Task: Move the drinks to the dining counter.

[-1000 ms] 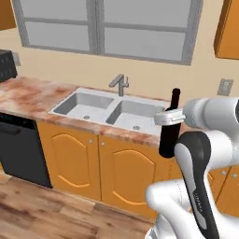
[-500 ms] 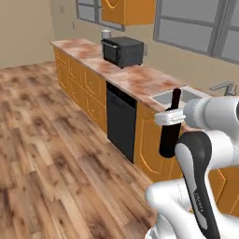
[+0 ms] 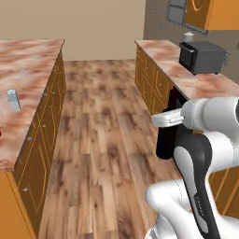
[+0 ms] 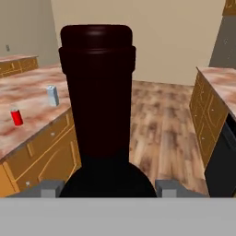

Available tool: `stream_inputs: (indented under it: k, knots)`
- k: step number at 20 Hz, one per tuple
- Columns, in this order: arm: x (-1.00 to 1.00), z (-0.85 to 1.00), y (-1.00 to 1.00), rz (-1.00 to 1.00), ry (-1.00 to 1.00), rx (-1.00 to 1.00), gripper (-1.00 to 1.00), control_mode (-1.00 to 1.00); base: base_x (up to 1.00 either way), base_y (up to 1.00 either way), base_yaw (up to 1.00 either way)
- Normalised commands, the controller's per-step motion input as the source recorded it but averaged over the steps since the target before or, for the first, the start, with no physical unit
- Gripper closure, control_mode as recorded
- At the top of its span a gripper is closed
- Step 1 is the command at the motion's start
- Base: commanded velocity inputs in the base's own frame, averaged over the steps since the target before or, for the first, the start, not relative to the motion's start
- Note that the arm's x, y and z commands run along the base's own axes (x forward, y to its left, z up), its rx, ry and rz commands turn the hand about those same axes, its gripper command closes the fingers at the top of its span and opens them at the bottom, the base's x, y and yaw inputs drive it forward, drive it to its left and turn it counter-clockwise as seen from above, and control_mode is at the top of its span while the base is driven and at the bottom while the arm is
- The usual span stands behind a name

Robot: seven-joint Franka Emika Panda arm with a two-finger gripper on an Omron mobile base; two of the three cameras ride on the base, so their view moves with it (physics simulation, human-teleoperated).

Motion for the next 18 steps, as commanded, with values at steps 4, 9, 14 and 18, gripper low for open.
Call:
stream_inputs:
  k: [4,9,14,18]
  knots:
    - [0.0,0.0,0.0,0.0,0.0,0.0,1.0,1.0,1.0,-0.86,0.0]
    - [0.0,0.0,0.0,0.0,0.0,0.0,1.0,1.0,1.0,0.19,0.0]
    - [0.0,0.0,0.0,0.0,0.0,0.0,1.0,1.0,1.0,0.69,-0.05]
    - [0.0,0.0,0.0,0.0,0.0,0.0,1.0,1.0,1.0,0.45,-0.01]
